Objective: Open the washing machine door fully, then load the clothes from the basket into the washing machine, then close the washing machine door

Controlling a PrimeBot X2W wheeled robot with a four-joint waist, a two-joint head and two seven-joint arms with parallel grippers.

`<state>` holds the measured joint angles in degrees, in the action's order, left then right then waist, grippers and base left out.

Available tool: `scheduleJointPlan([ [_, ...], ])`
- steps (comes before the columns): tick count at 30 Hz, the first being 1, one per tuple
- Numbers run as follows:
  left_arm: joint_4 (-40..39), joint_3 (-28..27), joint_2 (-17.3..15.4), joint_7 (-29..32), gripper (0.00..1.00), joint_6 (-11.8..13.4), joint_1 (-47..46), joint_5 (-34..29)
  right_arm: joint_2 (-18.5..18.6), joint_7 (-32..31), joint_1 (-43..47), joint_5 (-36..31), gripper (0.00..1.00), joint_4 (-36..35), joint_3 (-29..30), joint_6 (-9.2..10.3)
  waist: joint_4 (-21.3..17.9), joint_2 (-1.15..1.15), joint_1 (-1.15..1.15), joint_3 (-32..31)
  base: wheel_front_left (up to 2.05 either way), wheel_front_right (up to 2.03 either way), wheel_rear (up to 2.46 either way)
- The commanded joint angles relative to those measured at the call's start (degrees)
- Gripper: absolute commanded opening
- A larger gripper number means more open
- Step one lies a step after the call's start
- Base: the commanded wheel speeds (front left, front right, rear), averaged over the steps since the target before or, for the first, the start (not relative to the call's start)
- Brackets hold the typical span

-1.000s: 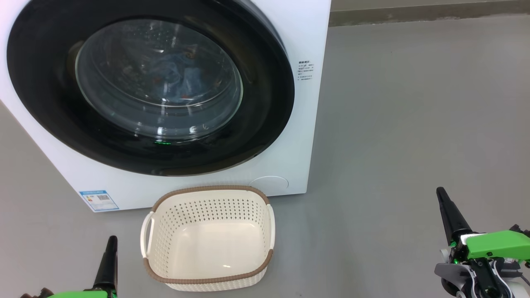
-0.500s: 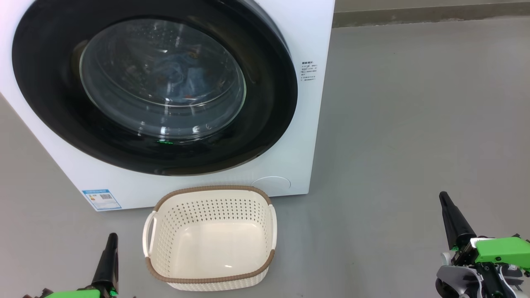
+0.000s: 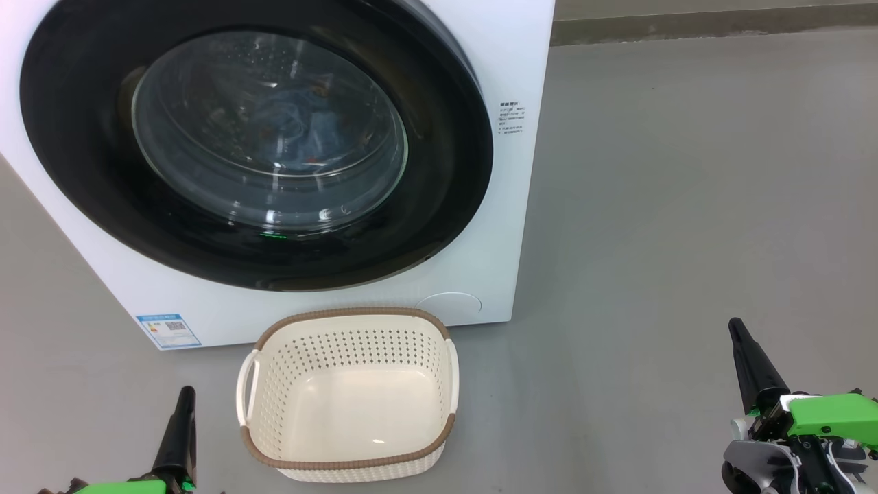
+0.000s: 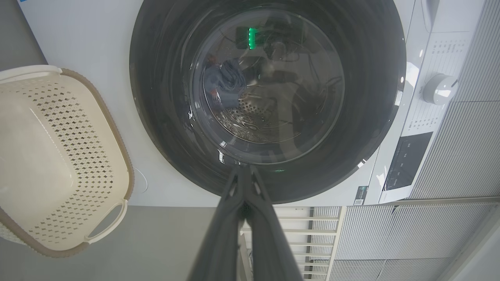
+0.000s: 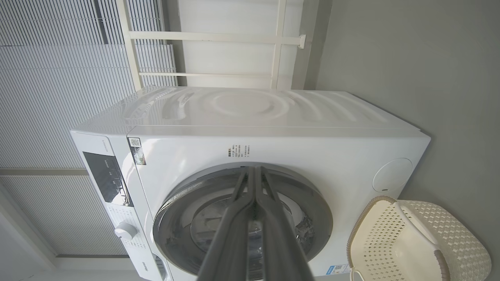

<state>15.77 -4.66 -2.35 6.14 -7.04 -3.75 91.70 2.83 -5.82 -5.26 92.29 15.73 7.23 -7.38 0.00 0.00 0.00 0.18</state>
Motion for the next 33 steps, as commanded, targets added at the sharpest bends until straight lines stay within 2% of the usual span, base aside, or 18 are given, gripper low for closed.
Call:
scheduleJointPlan([
  [1, -1.71, -1.87, -0.53, 0.36, 0.0, -0.45, -2.45, 0.46, 0.37, -0.34, -0.88, 0.21, 0.0, -1.72, -1.12, -0.11, 0.0, 0.0, 0.0, 0.0, 0.0, 0.0, 0.0],
  [33, -1.72, -1.86, -0.53, 0.36, 0.0, -0.45, -2.44, 0.46, 0.25, -0.49, -0.9, 0.06, 0.0, -1.72, -0.94, -0.11, 0.0, 0.0, 0.0, 0.0, 0.0, 0.0, 0.0],
])
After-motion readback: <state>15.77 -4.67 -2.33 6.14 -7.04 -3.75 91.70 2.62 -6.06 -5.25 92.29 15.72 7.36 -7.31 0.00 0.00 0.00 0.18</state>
